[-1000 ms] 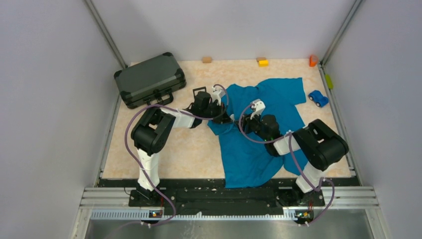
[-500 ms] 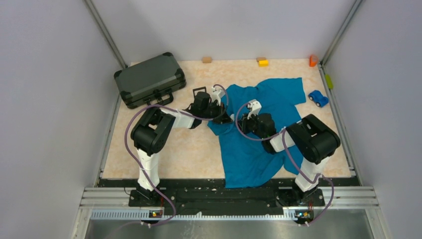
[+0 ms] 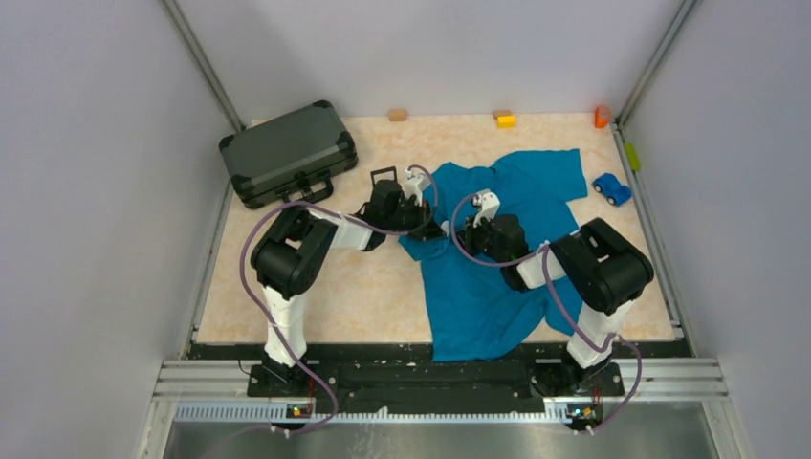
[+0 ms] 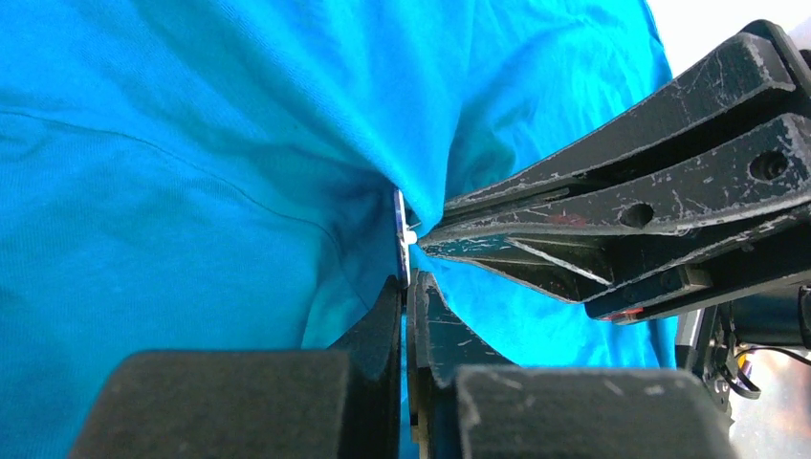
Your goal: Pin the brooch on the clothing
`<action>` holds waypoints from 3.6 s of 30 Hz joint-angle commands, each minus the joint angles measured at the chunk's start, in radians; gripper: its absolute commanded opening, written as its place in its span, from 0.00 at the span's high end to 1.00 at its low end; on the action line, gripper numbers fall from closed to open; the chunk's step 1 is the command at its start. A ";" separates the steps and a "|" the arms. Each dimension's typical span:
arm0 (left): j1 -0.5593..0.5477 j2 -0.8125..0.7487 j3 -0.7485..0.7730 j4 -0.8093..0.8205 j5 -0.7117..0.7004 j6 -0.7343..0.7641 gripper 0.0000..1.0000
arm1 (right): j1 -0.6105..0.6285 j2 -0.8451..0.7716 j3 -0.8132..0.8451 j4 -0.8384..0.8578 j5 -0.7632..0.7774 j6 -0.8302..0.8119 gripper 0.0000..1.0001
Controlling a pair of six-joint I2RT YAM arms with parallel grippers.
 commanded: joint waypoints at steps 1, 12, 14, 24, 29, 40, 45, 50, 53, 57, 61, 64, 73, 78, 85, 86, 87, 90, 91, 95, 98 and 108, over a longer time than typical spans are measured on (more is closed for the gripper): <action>0.000 -0.063 -0.017 0.097 0.051 0.000 1.00 | 0.008 0.018 0.041 -0.013 -0.012 0.010 1.00; -0.001 -0.073 -0.029 0.132 0.072 -0.009 1.00 | 0.007 0.025 0.047 -0.020 -0.016 0.014 1.00; -0.001 -0.071 -0.028 0.133 0.077 -0.009 1.00 | 0.006 0.025 0.049 -0.022 -0.020 0.014 1.00; 0.008 -0.058 -0.007 0.096 0.111 0.027 1.00 | 0.001 -0.039 0.034 -0.052 -0.025 0.001 0.99; 0.039 -0.049 0.016 0.030 0.167 0.078 1.00 | -0.038 -0.162 -0.005 -0.085 -0.035 -0.005 0.78; 0.071 -0.039 0.051 -0.058 0.290 0.136 1.00 | -0.146 -0.152 -0.028 -0.002 -0.306 0.039 0.58; 0.072 -0.028 0.058 -0.064 0.317 0.138 1.00 | -0.150 -0.086 0.000 0.046 -0.385 0.069 0.56; 0.071 -0.024 0.065 -0.071 0.329 0.138 1.00 | -0.152 -0.048 0.017 0.057 -0.412 0.075 0.56; 0.071 -0.020 0.067 -0.072 0.334 0.138 1.00 | -0.157 -0.038 0.021 0.066 -0.420 0.080 0.56; 0.071 -0.016 0.073 -0.082 0.342 0.146 1.00 | -0.168 -0.023 0.030 0.085 -0.443 0.098 0.56; 0.072 -0.013 0.079 -0.099 0.349 0.157 1.00 | -0.183 -0.011 0.039 0.100 -0.469 0.112 0.57; 0.072 -0.008 0.084 -0.105 0.360 0.161 1.00 | -0.184 0.000 0.050 0.095 -0.482 0.115 0.58; 0.072 -0.006 0.089 -0.123 0.388 0.185 1.00 | -0.186 0.029 0.079 0.090 -0.507 0.122 0.59; 0.070 -0.004 0.092 -0.133 0.421 0.204 1.00 | -0.195 0.044 0.097 0.084 -0.540 0.132 0.60; 0.060 0.002 0.118 -0.209 0.439 0.262 1.00 | -0.198 0.065 0.118 0.061 -0.569 0.133 0.60; 0.059 0.002 0.121 -0.219 0.438 0.268 1.00 | -0.200 0.066 0.119 0.059 -0.571 0.133 0.60; 0.057 0.002 0.123 -0.228 0.439 0.274 1.00 | -0.202 0.067 0.120 0.059 -0.573 0.134 0.60; 0.054 0.003 0.127 -0.239 0.447 0.283 1.00 | -0.207 0.067 0.120 0.058 -0.580 0.134 0.60; 0.053 0.003 0.129 -0.241 0.452 0.284 1.00 | -0.207 0.068 0.121 0.057 -0.582 0.133 0.60; 0.049 0.003 0.134 -0.254 0.467 0.293 1.00 | -0.217 0.081 0.131 0.048 -0.610 0.135 0.60; 0.046 0.002 0.139 -0.272 0.480 0.306 1.00 | -0.223 0.087 0.133 0.052 -0.629 0.140 0.59; 0.038 -0.004 0.160 -0.342 0.512 0.352 1.00 | -0.239 0.075 0.122 0.072 -0.660 0.150 0.55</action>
